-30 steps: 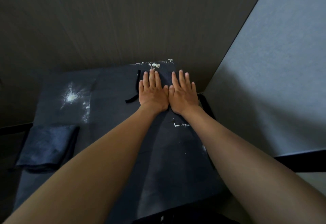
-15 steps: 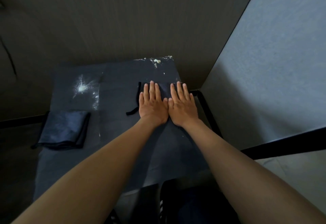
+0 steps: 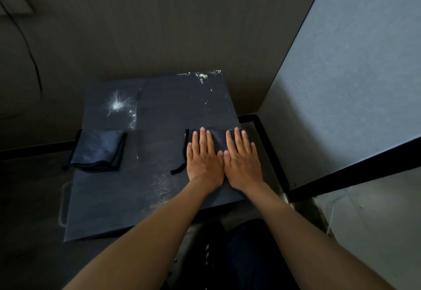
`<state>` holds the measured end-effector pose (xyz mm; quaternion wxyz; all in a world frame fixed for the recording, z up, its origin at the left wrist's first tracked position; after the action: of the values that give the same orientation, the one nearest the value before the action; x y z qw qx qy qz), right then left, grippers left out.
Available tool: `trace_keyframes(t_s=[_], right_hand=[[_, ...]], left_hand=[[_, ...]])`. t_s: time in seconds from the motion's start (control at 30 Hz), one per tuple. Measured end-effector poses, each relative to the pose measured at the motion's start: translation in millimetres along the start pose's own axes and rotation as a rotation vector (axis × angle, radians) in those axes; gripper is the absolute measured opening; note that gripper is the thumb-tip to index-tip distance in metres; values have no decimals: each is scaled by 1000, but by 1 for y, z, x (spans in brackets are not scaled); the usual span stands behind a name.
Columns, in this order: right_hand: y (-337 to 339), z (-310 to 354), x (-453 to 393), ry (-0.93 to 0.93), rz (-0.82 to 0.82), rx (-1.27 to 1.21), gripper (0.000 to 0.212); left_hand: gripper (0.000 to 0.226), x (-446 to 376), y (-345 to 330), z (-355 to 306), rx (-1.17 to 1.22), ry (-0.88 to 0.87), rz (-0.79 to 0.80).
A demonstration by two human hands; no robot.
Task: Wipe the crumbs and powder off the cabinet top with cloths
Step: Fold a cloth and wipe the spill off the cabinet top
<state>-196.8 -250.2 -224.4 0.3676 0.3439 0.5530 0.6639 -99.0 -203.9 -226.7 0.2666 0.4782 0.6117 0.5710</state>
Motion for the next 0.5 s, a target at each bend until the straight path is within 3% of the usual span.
trace_keyframes(t_s=[0.3, 0.5], right_hand=[[2, 2, 45, -49, -39, 6, 60], [8, 4, 8, -22, -20, 3, 66]], left_hand=[[77, 47, -8, 0, 7, 3, -61], [66, 16, 7, 2, 16, 56, -65]])
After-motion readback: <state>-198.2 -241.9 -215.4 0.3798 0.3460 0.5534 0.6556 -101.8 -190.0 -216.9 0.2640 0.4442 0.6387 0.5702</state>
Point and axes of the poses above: each hand's wrist, its own x-axis away from the middle knuckle, its own y-axis out of the back of the hand, z = x × y, the point moved 7 cm from there along -x, towards the middle knuckle, and after that the axes turned 1 degree about x, right-handed, at the moved point
